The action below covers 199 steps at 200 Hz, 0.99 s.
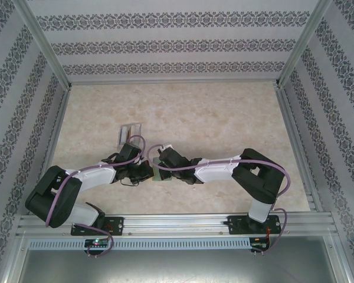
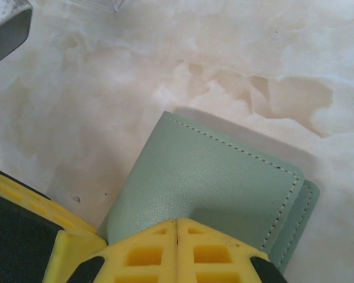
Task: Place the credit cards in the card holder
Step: Close the button on the card holder.
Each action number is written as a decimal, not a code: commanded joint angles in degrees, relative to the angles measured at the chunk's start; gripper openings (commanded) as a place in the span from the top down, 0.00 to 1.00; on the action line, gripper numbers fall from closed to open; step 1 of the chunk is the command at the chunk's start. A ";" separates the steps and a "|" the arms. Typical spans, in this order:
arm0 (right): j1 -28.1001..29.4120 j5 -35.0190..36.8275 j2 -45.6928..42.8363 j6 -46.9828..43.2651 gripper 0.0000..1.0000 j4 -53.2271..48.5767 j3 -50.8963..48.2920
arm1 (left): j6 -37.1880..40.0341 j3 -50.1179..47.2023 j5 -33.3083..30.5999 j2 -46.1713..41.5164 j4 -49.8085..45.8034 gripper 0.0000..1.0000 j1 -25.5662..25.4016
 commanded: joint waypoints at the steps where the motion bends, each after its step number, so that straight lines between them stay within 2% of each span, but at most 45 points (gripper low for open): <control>1: 0.25 -5.60 1.06 -1.01 1.00 -1.01 -4.18 | -1.39 -0.43 -4.30 1.99 -4.86 1.00 -0.66; 33: 0.34 -6.54 2.21 -0.26 1.00 5.85 -9.18 | -2.07 -0.74 -4.42 1.83 -4.58 1.00 -0.62; 62: -0.27 -6.69 0.80 -0.34 1.00 7.88 -12.31 | -2.45 -1.15 -4.74 1.71 -4.73 1.00 -0.64; 93: -0.80 -8.64 -0.47 -3.29 1.00 8.77 -15.40 | -2.81 -1.25 -5.08 1.45 -4.91 1.00 -0.64; 133: -0.92 -12.22 3.20 -8.32 1.00 9.98 -16.32 | -2.97 -1.29 -5.47 0.93 -5.21 1.00 -0.63; 169: 0.24 -9.74 4.64 -11.15 1.00 13.92 -19.11 | -3.35 -1.61 -5.66 0.17 -5.45 1.00 -0.64; 199: -0.16 -7.08 8.01 -7.91 1.00 20.30 -24.11 | -3.53 -1.99 -5.81 -0.80 -5.87 1.00 -0.65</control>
